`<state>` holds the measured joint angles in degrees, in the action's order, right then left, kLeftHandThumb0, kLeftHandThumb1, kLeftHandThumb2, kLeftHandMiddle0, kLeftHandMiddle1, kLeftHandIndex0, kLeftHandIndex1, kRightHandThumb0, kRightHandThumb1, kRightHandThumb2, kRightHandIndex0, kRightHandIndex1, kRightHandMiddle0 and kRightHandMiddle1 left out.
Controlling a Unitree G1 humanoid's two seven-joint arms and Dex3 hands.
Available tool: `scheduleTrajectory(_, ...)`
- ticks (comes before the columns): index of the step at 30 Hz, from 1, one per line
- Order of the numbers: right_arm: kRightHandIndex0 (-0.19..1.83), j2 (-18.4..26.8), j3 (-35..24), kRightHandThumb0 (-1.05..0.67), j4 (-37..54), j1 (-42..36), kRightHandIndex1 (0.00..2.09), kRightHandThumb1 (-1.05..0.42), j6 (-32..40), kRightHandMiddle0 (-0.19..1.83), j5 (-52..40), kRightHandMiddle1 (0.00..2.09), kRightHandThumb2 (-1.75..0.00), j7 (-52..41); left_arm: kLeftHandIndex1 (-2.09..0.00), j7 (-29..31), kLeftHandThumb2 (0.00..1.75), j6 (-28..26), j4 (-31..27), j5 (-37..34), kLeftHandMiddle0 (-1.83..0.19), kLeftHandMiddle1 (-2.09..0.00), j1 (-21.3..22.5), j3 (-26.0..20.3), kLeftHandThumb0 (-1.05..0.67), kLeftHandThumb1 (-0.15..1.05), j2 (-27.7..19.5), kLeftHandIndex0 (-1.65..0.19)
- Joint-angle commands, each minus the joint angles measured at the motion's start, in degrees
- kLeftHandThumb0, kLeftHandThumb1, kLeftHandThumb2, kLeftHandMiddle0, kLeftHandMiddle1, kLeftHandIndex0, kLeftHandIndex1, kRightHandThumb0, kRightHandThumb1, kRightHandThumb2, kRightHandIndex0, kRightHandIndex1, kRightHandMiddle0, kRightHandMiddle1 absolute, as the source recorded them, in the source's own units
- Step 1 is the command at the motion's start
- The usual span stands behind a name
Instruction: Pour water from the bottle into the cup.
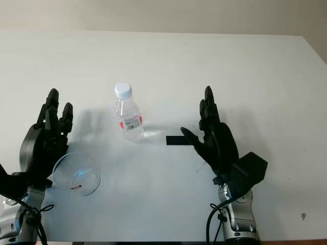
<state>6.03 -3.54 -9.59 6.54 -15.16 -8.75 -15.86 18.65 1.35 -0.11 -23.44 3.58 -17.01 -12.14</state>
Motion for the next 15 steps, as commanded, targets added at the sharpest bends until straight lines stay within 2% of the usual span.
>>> scheduleTrajectory(1,-0.19,0.5,-0.2,-0.85,0.8,-0.5,0.00,-1.03,-0.4,-0.19,-0.3,0.00,-0.05,-0.4,-0.02,-0.1,0.58,0.0,-1.1,0.0,0.19,-0.05,-0.9,-0.2,-0.74,1.05,0.0,0.19)
scheduleTrajectory(10,-0.19,1.1,0.1,-0.86,-2.3,1.8,0.00,-1.03,-0.4,-0.19,-0.1,0.00,-0.05,-2.1,0.00,-0.1,0.56,0.4,0.9,0.0,0.19,-0.04,0.7,0.1,-0.75,1.05,0.3,0.19)
scheduleTrajectory(15,-0.19,1.3,3.2,-0.93,-6.3,8.4,0.00,-1.04,-2.2,-0.19,3.5,0.00,-0.06,-3.7,-0.01,-0.3,0.58,0.4,1.4,0.2,0.19,-0.05,1.1,-0.2,-0.75,1.05,0.0,0.19)
